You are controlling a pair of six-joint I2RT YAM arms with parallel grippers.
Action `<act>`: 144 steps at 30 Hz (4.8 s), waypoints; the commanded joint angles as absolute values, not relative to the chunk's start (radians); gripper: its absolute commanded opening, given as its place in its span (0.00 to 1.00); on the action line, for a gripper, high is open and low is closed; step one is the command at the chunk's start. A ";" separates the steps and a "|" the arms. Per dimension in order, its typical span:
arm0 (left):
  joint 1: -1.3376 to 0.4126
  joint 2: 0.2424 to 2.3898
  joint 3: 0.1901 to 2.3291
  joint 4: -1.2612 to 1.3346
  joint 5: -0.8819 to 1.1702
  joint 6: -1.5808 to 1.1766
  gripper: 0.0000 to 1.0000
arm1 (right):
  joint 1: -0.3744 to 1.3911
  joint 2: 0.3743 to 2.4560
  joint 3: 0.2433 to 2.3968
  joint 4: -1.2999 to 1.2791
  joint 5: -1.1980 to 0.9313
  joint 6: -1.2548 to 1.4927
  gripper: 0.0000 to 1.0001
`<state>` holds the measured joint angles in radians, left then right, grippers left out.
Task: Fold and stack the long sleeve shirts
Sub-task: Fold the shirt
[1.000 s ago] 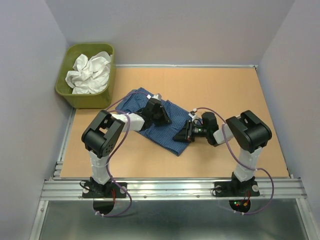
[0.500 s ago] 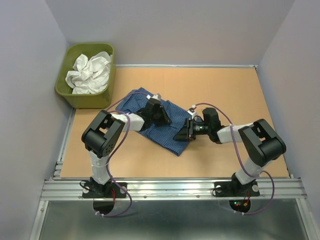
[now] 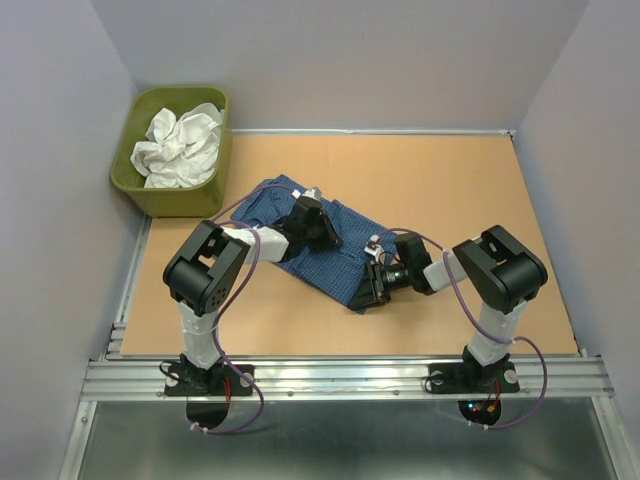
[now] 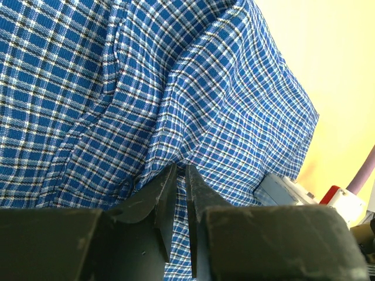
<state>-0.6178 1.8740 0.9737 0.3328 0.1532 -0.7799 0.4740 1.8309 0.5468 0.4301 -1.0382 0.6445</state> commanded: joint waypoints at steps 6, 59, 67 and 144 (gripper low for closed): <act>-0.606 1.842 0.999 0.259 0.095 -0.738 0.29 | 0.459 1.656 0.532 0.272 -0.936 0.586 0.32; -0.563 1.738 1.103 0.353 0.164 -0.796 0.28 | 0.118 1.920 0.831 0.807 -0.856 0.931 0.36; -0.546 1.991 1.207 0.397 0.106 -0.765 0.24 | 0.080 2.071 0.741 0.911 -0.822 0.923 0.36; -1.362 1.910 1.514 -0.426 -0.528 -0.406 0.07 | 0.265 1.552 0.233 0.935 -0.437 1.219 0.97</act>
